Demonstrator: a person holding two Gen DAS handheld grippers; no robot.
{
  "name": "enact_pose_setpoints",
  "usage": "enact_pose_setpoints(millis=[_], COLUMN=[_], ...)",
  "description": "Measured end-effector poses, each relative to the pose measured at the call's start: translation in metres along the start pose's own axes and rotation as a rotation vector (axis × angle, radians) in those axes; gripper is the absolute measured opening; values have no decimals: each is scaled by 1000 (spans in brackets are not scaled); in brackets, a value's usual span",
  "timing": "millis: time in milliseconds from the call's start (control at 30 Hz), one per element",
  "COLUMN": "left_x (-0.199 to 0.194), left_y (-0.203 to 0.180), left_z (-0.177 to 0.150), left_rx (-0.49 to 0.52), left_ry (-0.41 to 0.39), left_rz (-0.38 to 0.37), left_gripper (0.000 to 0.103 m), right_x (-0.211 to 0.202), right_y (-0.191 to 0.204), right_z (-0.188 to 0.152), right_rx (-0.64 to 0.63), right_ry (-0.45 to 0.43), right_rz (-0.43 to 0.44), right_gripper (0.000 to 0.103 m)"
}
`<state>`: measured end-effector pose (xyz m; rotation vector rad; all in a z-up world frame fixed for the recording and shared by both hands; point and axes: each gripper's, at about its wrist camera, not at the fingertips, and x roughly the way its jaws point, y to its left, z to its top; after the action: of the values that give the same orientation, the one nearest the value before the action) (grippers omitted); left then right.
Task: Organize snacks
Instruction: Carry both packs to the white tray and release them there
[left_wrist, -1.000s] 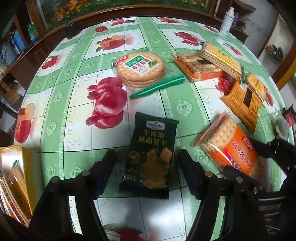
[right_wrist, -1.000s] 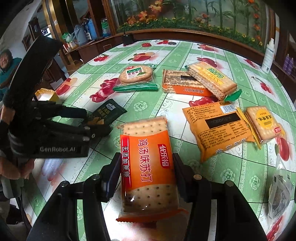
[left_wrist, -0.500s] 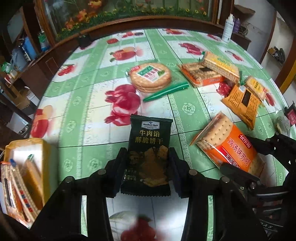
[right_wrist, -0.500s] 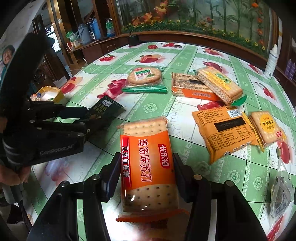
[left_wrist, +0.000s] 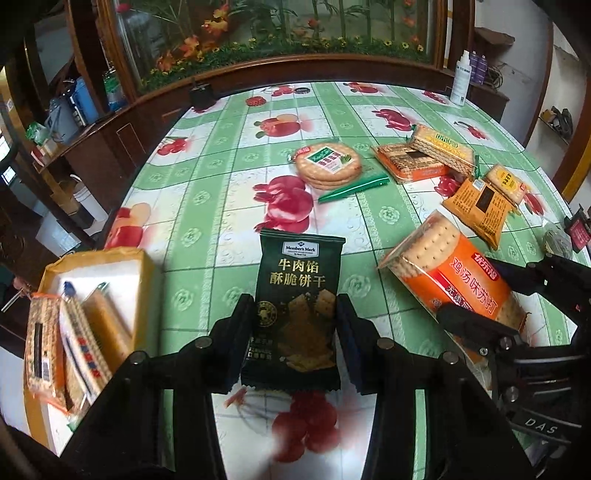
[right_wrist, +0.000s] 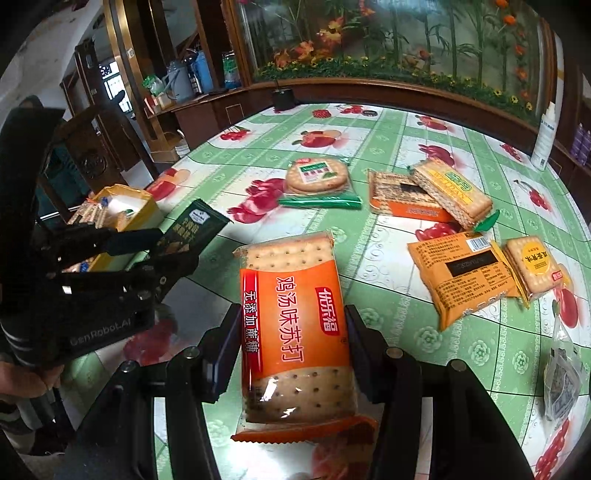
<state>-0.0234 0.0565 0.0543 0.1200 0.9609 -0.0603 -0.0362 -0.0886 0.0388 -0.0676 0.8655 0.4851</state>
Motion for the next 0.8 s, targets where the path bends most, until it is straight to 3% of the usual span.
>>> enact_pose_setpoints(millis=[467, 800], left_x=[-43, -63], left_y=[48, 91], left_z=[-32, -52], left_rx=[-69, -134], left_ry=[-54, -72], left_rz=[47, 92], left_gripper=[47, 47], right_x=[-7, -2], right_y=[50, 107], right_z=[13, 26], right_rx=[-74, -165], right_ry=[-33, -44], right_rz=[67, 128], right_gripper=[54, 54])
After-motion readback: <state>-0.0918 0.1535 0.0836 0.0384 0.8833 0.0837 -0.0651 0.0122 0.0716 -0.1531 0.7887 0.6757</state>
